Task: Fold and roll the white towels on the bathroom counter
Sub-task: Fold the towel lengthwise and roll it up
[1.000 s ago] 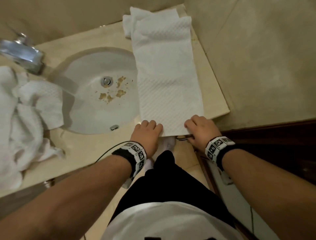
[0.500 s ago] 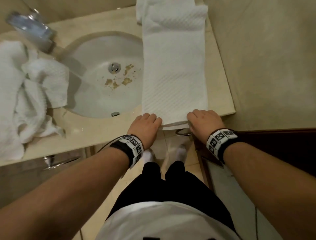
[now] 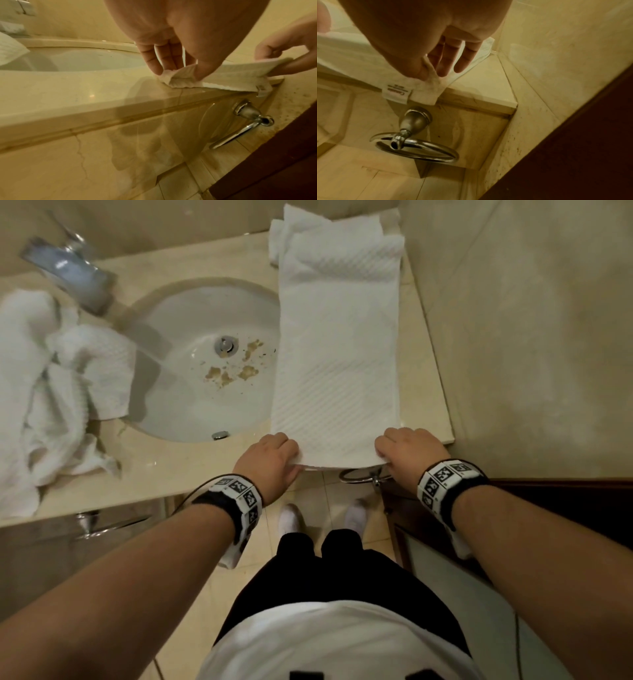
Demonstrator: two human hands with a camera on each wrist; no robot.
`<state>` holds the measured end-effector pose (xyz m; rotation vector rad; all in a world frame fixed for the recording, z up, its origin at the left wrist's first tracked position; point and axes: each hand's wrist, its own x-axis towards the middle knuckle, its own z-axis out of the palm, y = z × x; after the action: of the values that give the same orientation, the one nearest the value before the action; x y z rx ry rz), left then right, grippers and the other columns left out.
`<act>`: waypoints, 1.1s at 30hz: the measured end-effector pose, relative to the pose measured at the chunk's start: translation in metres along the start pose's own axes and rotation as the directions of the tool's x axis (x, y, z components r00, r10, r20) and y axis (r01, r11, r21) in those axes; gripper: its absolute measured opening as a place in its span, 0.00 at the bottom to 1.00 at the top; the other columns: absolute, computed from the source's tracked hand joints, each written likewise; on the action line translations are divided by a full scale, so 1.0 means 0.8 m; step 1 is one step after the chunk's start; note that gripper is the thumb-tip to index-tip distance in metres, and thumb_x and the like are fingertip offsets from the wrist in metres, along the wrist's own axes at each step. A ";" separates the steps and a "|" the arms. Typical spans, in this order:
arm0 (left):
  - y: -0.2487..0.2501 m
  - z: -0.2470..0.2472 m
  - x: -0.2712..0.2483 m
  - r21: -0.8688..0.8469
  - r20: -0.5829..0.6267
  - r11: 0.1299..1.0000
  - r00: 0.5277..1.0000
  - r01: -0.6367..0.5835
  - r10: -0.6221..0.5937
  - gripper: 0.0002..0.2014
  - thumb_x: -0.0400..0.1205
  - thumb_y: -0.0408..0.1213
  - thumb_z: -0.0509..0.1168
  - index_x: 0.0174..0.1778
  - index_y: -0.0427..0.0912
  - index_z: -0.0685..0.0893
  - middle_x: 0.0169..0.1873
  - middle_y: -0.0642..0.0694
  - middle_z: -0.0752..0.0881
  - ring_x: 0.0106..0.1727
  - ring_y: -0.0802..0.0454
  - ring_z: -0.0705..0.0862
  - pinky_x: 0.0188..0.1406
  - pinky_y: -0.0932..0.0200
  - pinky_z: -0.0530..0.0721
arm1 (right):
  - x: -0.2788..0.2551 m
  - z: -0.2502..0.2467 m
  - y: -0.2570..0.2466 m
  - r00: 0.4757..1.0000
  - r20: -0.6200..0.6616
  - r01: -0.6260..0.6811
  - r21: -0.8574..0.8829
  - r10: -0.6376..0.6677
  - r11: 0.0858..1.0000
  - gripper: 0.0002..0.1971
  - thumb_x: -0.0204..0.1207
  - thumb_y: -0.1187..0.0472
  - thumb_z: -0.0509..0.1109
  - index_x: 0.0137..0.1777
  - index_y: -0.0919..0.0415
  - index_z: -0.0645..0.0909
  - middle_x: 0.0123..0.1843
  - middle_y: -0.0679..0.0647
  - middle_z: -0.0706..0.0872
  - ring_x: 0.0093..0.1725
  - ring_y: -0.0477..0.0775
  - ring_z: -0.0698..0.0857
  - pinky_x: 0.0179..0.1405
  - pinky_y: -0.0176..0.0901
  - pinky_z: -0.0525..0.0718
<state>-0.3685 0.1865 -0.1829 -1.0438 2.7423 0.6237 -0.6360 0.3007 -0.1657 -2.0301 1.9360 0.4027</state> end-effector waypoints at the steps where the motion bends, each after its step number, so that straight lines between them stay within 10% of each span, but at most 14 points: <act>1: -0.001 0.000 -0.001 -0.004 -0.016 1.000 1.000 0.023 -0.023 0.11 0.75 0.37 0.77 0.47 0.40 0.82 0.45 0.40 0.83 0.46 0.35 0.82 0.37 0.50 0.77 | -0.003 -0.003 0.003 0.999 -0.040 -0.007 0.006 0.007 1.000 0.12 0.68 0.65 0.75 0.49 0.56 0.78 0.45 0.55 0.80 0.41 0.61 0.80 0.38 0.47 0.66; 7: -0.002 -0.006 -0.011 0.013 0.000 0.998 0.999 0.054 -0.054 0.12 0.71 0.27 0.72 0.46 0.40 0.78 0.44 0.41 0.81 0.46 0.38 0.80 0.31 0.52 0.73 | -0.009 -0.018 0.009 0.947 -0.310 -0.062 0.069 0.081 0.996 0.16 0.60 0.75 0.75 0.46 0.65 0.77 0.44 0.63 0.75 0.33 0.60 0.72 0.28 0.46 0.61; 13: 0.001 0.010 -0.012 0.099 0.081 0.992 0.993 0.080 -0.089 0.12 0.76 0.29 0.69 0.54 0.41 0.81 0.48 0.41 0.82 0.49 0.37 0.81 0.33 0.50 0.77 | -0.013 0.008 0.000 0.971 -0.004 -0.237 0.027 0.237 0.971 0.17 0.71 0.68 0.71 0.59 0.62 0.73 0.55 0.61 0.74 0.45 0.63 0.78 0.35 0.50 0.68; 26: -0.013 0.007 -0.022 0.014 0.066 0.980 0.978 0.198 -0.199 0.06 0.84 0.41 0.63 0.51 0.43 0.75 0.46 0.43 0.83 0.48 0.38 0.80 0.39 0.49 0.77 | -0.011 0.036 -0.024 0.973 -0.144 -0.182 -0.013 0.178 0.983 0.14 0.63 0.64 0.79 0.47 0.59 0.81 0.45 0.57 0.79 0.40 0.61 0.80 0.39 0.51 0.73; 33: -0.005 0.007 -0.023 0.161 0.024 0.982 0.994 0.099 -0.104 0.13 0.70 0.40 0.73 0.48 0.42 0.82 0.45 0.41 0.81 0.46 0.37 0.80 0.47 0.44 0.79 | -0.007 0.038 -0.034 0.965 -0.124 -0.235 -0.019 0.231 0.972 0.20 0.64 0.53 0.77 0.54 0.59 0.79 0.50 0.57 0.79 0.45 0.62 0.80 0.45 0.54 0.74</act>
<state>-0.3518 0.1975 -0.1844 -1.1162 2.6401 0.3955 -0.6086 0.3189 -0.1904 -1.8915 2.2680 0.3752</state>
